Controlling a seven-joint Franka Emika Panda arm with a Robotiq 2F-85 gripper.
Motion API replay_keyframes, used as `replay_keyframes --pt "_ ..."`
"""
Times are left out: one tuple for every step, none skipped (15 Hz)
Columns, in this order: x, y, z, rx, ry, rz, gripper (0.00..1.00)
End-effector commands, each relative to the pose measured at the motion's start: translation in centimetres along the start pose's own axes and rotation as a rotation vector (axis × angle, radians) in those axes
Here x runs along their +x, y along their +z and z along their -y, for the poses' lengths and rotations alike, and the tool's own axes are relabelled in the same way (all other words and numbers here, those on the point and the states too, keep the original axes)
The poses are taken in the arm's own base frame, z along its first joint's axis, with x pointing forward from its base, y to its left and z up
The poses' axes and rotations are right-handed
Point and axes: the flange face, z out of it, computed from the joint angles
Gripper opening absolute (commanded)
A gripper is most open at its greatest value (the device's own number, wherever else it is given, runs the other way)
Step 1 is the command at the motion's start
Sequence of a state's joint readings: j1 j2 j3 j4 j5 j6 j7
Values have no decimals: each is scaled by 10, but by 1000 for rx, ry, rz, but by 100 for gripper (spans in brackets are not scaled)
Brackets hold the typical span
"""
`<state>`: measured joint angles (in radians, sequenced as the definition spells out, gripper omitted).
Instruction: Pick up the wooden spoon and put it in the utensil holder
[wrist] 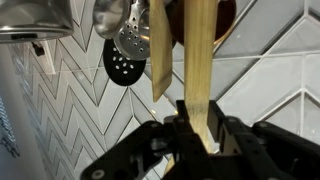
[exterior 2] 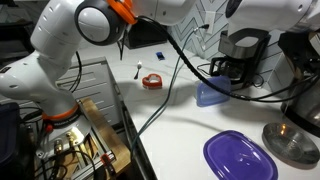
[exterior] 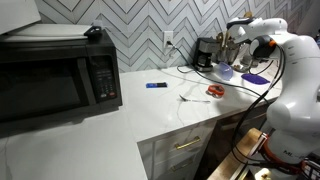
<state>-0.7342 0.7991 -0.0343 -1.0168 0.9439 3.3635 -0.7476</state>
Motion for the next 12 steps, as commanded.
replay_keyframes --pt "-12 13 -3 17 9 -16 6" --pt "-16 16 -2 22 14 -18 6" --pt "-22 18 -1 25 13 -11 6" --pt "-28 19 -1 27 12 -3 6" --pt "-34 21 -1 27 7 5 6" --pt "-40 22 -3 25 1 16 6" --pt "-45 24 -4 23 -5 23 6" --pt "-51 24 -7 19 -14 36 6" --pt "-57 25 -8 17 -19 47 6" --pt "-62 26 -11 14 -25 62 6" --pt "-66 26 -12 15 -29 73 6" --pt "-71 27 -13 14 -31 81 6"
